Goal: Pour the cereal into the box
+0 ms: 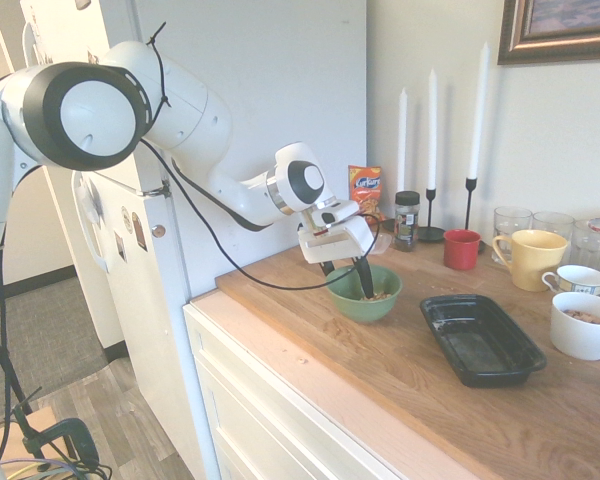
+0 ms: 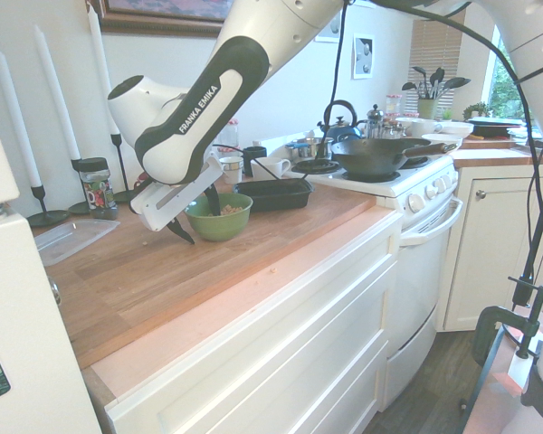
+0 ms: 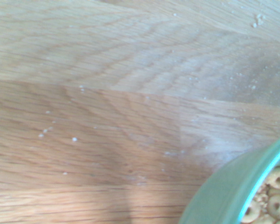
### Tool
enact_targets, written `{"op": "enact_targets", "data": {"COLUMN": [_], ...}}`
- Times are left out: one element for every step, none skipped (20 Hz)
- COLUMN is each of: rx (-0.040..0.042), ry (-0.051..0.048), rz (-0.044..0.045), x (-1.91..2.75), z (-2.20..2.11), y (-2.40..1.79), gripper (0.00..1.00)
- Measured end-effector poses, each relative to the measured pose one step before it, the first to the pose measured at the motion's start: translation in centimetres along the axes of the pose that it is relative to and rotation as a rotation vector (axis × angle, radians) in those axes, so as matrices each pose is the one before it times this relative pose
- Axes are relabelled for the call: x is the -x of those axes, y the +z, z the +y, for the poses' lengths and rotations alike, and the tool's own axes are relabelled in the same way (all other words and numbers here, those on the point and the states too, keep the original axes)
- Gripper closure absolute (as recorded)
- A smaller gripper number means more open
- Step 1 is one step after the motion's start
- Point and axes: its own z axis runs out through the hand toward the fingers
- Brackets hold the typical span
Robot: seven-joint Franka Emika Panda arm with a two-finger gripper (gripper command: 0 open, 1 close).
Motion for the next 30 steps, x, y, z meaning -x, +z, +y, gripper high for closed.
{"op": "enact_targets", "data": {"rx": [0.00135, 0.00061, -0.00025, -0.00077, -0.00058, 0.00055, 0.00116, -0.00037, -0.00222, -0.00359, -0.00325, -0.00054, 0.00197, 0.00271, 0.00189, 0.00197, 0.00094, 0.00151, 0.00045, -0.00002, 0.00091, 0.00093, 0.0008, 0.0002, -0.00138, -0.00193, -0.00282, -0.00523, -0.00605, -0.00623], "ry": [-0.0002, -0.00141, -0.00113, -0.0004, -0.00043, -0.00015, -0.00037, -0.00058, -0.0007, 0.00047, 0.00128, 0.00106, 0.00123, 0.00065, 0.00095, 0.00104, -0.00027, 0.00102, -0.00079, -0.00051, -0.00056, 0.00078, 0.00162, 0.00206, 0.00288, 0.00304, 0.0023, 0.00339, 0.00377, 0.00515], "rz": [0.00107, 0.00147, 0.00127, 0.00123, 0.00058, 0.00091, 0.00042, 0.00062, 0.00135, 0.00273, 0.00303, 0.00033, -0.00051, -0.00029, 0.00118, 0.00212, 0.00309, 0.00176, 0.00195, 0.00372, 0.00097, -0.00057, -0.00064, -0.00043, -0.0008, -0.00139, -0.00244, -0.00273, -0.00266, -0.00377], "x": [-0.038, 0.011, 0.052, 0.063, 0.056, 0.036, 0.046, 0.079, 0.142, 0.148, 0.146, 0.114, 0.075, 0.06, 0.068, 0.095, 0.135, 0.116, 0.142, 0.079, 0.086, 0.027, -0.03, -0.035, -0.02, -0.02, 0.039, 0.008, 0.007, 0.003], "z": [0.046, 0.019, 0.012, 0.001, 0.01, 0.023, 0.026, -0.01, -0.038, -0.026, 0.016, 0.087, 0.093, 0.09, 0.123, 0.104, 0.118, 0.126, 0.112, 0.106, 0.128, 0.108, 0.098, 0.069, 0.102, 0.177, 0.241, 0.258, 0.313, 0.323], "y": [0.086, 0.076, 0.067, 0.061, 0.062, 0.063, 0.068, 0.043, 0.053, 0.024, 0.023, 0.048, 0.073, 0.108, 0.064, 0.046, 0.04, -0.008, 0.032, -0.036, 0.0, 0.022, 0.027, 0.016, -0.004, -0.008, -0.022, -0.079, -0.182, -0.186], "gripper": [1.0, 1.0, 1.0, 1.0, 1.0, 1.0, 1.0, 1.0, 1.0, 1.0, 1.0, 1.0, 1.0, 1.0, 1.0, 1.0, 1.0, 1.0, 1.0, 1.0, 1.0, 1.0, 1.0, 1.0, 1.0, 1.0, 1.0, 1.0, 1.0, 1.0]}}
